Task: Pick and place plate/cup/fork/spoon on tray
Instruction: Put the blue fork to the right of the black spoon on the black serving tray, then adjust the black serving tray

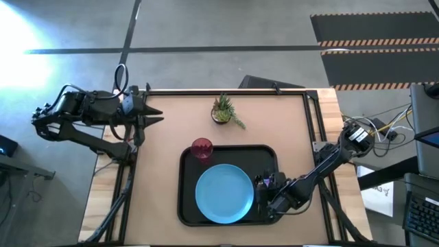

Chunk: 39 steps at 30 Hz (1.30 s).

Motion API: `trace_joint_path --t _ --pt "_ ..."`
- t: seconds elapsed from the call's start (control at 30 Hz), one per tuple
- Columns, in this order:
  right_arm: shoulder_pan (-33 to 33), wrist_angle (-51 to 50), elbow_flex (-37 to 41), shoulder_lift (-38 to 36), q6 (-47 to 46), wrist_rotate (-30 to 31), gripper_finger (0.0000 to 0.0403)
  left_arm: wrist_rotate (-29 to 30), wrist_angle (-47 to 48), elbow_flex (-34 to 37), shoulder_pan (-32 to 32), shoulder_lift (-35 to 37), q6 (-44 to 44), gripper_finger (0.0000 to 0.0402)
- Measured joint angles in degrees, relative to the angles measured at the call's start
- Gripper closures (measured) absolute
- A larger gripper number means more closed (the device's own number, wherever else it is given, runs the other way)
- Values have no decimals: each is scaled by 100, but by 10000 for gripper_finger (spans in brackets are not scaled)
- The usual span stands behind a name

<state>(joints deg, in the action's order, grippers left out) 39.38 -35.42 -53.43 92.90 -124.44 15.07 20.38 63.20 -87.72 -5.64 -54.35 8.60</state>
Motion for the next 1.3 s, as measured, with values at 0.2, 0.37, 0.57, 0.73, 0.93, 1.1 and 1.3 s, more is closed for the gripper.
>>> trace_joint_path --t 0.2,0.37,0.57,0.73,0.93,1.1,1.3 --pt "-2 9 -34 4 17 18 367 0 2 0 1 2 0 329" --pt "-2 8 -50 7 26 35 358 0 4 0 -1 7 -1 329" --pt "-4 22 -50 -29 47 64 347 0 15 0 -1 13 -2 329" --pt "-11 -51 -50 -161 198 170 340 0 24 0 -1 13 -4 329" --pt "-9 -167 -52 -265 213 166 332 0 20 0 0 11 -2 329" --pt "-80 -530 -52 -329 461 166 328 0 34 0 0 9 -4 329" --pt "-310 -626 -52 -533 1057 804 336 0 367 24 0 -16 73 329"
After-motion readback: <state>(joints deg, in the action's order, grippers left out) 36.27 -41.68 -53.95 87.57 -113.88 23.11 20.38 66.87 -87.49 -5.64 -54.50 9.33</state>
